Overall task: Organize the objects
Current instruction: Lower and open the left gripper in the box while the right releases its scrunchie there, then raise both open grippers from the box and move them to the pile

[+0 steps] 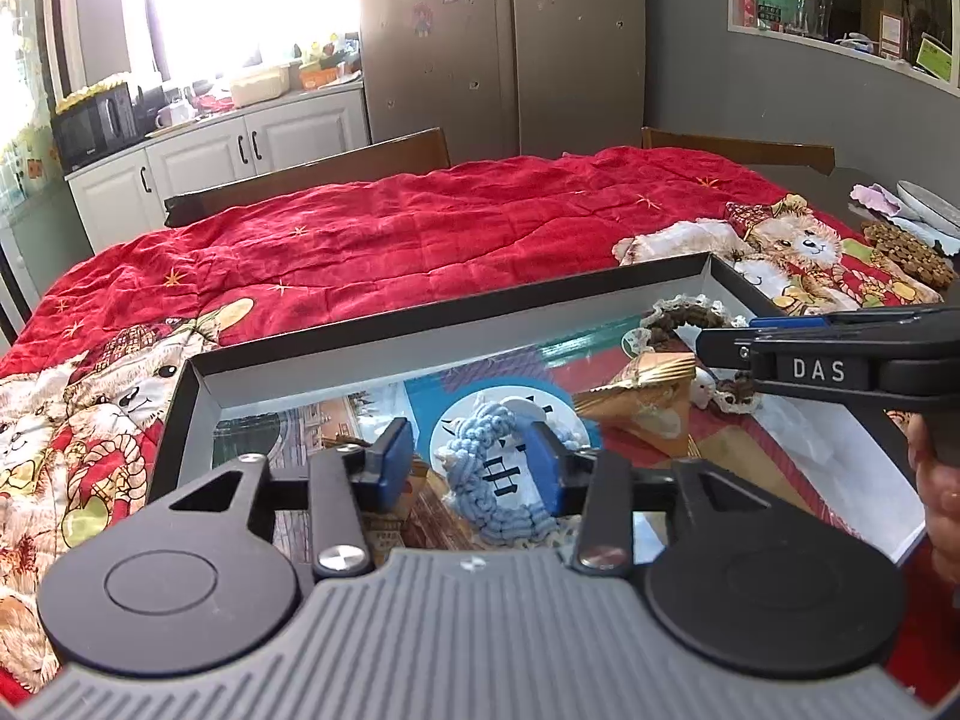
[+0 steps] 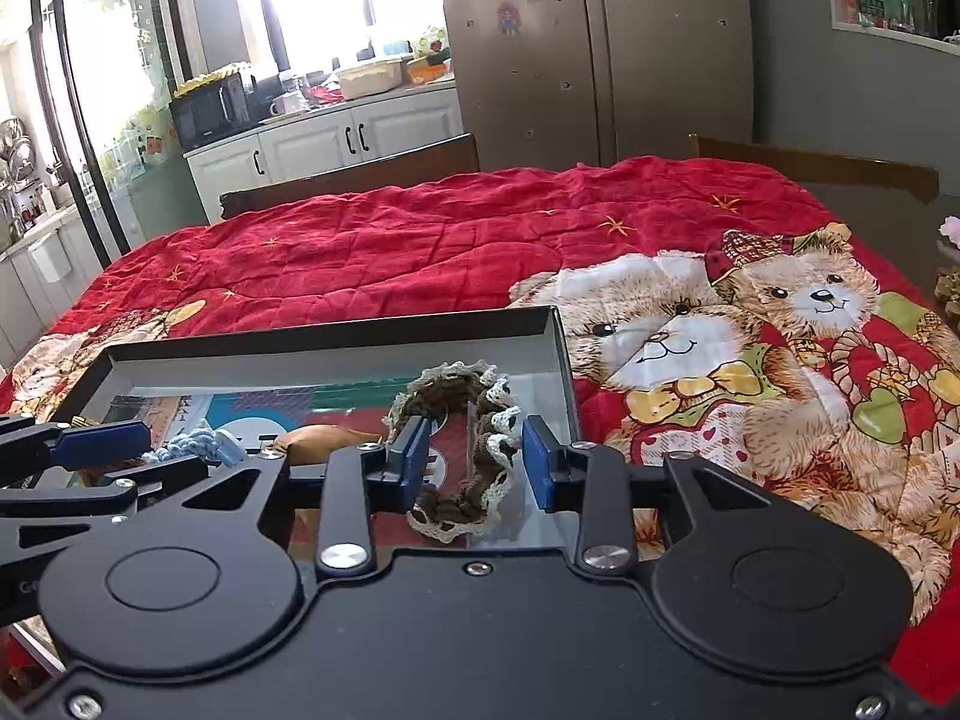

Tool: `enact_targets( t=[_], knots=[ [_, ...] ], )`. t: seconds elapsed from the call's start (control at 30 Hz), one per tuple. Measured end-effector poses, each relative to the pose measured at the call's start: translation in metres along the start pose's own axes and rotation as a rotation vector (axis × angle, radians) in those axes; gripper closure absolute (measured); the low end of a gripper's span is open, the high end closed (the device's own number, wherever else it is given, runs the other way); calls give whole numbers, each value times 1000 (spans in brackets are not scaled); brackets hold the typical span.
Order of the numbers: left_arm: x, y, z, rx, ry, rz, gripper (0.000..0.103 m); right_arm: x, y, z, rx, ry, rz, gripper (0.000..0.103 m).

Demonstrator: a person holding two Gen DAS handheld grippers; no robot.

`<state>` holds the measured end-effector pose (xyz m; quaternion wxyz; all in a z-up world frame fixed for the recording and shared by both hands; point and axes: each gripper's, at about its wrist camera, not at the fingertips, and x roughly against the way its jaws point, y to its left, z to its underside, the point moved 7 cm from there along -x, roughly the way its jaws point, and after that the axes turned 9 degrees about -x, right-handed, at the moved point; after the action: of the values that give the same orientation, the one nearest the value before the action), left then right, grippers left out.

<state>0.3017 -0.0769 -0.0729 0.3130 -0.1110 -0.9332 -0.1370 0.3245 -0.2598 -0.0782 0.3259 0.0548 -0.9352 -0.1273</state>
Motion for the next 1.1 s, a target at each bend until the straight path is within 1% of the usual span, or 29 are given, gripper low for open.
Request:
enact_targets(
  t=[0.07,0.1,0.13,0.17,0.47,0.57,0.83,0.9,0.93,1.03,1.1],
  knots=[
    [1,0,0,-3,-4,-5,41,2,0,0,-3,-10,-3,68],
    [1,0,0,-4,-6,-6,41,3,0,-1,-4,-21,0,65],
    [2,0,0,-3,-8,-8,40,5,-1,-2,-4,-36,13,59],
    [3,0,-1,-1,-10,-9,39,7,-1,-2,-10,-45,7,58],
    [17,0,-3,2,-50,-18,31,15,-2,-5,-16,-80,-6,58],
    [24,0,-5,1,-70,-24,29,20,-1,-5,-17,-91,-23,58],
    [39,1,-7,2,-101,-29,26,34,4,-7,-6,-122,-70,58],
    [42,1,-7,4,-106,-33,25,39,7,-8,0,-133,-76,55],
    [44,2,-7,6,-110,-34,24,42,8,-9,5,-141,-76,51],
    [49,2,-7,11,-119,-34,21,52,11,-10,24,-165,-84,45],
    [54,3,-7,17,-126,-36,18,59,14,-11,34,-179,-90,38]
  ],
)
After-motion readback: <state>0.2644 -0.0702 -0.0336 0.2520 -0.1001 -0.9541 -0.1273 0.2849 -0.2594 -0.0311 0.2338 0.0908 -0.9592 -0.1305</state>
